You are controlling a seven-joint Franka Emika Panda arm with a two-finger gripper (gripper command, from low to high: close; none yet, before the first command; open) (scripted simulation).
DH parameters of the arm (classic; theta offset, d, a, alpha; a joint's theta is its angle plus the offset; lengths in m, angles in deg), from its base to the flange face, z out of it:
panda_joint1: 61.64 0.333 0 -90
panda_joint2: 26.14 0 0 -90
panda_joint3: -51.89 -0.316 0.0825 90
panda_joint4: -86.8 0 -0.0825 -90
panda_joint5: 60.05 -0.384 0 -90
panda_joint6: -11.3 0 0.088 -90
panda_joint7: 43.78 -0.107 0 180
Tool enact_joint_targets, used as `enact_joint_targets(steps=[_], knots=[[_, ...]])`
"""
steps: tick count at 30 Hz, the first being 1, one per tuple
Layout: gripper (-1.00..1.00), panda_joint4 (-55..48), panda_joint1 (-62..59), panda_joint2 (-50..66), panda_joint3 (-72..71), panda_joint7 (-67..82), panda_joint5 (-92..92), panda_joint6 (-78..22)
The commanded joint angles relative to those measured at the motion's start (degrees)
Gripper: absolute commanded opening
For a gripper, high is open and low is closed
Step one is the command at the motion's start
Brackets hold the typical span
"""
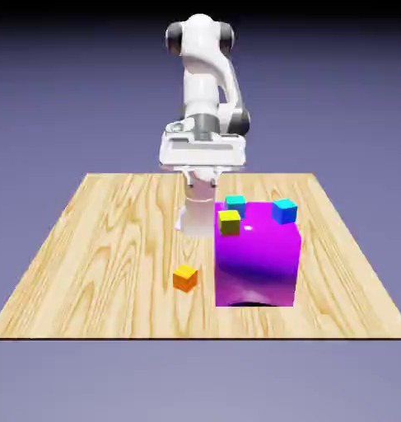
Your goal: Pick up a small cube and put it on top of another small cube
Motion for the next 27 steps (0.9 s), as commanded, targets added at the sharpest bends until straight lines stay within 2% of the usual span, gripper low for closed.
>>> enact_joint_targets(steps=[1, 27], knots=[[0.0, 0.2, 1.4, 0.2, 2.1, 1.9, 0.0, 0.0], [0.0, 6.3, 37.4, 4.4, 56.1, 50.8, 0.4, 0.1]])
